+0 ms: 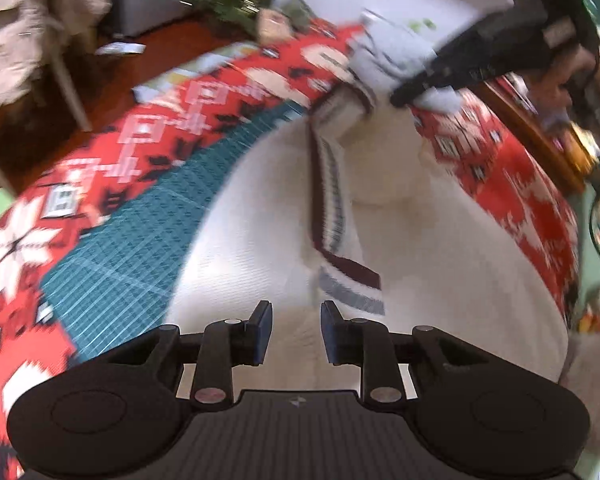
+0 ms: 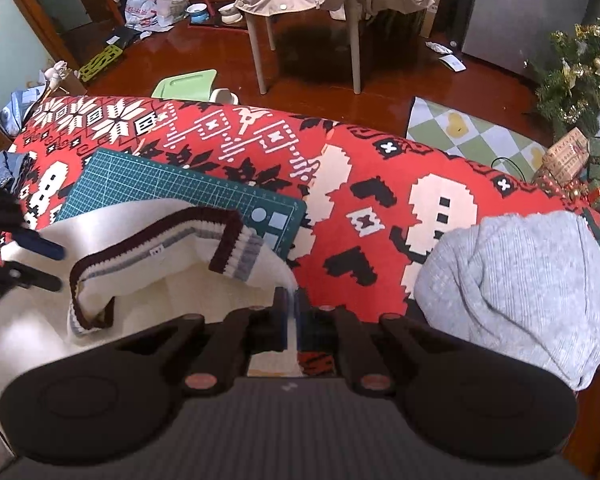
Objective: Fold clothes
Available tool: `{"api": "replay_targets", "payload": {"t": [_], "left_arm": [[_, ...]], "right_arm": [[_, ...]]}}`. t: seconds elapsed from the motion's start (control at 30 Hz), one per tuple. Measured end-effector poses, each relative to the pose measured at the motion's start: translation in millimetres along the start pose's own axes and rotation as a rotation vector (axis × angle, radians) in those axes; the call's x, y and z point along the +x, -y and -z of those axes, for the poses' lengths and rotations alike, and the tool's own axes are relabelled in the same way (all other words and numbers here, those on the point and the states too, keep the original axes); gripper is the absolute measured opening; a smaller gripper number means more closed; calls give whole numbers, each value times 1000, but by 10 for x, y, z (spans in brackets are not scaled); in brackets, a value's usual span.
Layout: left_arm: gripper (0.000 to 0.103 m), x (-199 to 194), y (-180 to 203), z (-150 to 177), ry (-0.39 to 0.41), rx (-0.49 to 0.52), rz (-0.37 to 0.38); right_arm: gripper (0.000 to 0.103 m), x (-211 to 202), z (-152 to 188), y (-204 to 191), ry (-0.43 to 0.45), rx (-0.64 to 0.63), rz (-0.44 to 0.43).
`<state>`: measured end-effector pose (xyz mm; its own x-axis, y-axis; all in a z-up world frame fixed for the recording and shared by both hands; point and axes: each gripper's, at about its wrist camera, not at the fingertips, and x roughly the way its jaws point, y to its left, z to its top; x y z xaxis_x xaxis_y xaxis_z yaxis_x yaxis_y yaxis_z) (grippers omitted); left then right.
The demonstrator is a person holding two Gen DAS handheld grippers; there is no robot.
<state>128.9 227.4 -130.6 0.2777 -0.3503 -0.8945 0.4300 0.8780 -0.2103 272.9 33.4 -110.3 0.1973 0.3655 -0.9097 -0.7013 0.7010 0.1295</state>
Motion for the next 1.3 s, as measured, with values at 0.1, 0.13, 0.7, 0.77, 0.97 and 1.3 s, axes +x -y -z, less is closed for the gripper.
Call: {"api": "replay_targets", "payload": {"t": [0.1,0.13,0.7,0.77,0.97,1.3], "left_arm": [[25,148,36,-47,-58,96,19],[25,177,49,-48,-71,114,24],[7,-829,-370,57,166,-162,-341],[6,-887,-552,32,194,-202,-399],[6,-878,-1001,-142,270,-221,-524],[6,-369,-1616,-204,205,-304,-582]], "right_arm": [[3,-6,6,14,-2,-5,-2],[3,-10,3,22,-2,-5,-3],[2,-108,-305,70,105,1,13],[1,-109,-411,71,131,0,21],[1,29,-833,25,200,-35,47],[1,733,-1365,122,135,-52,77]]}}
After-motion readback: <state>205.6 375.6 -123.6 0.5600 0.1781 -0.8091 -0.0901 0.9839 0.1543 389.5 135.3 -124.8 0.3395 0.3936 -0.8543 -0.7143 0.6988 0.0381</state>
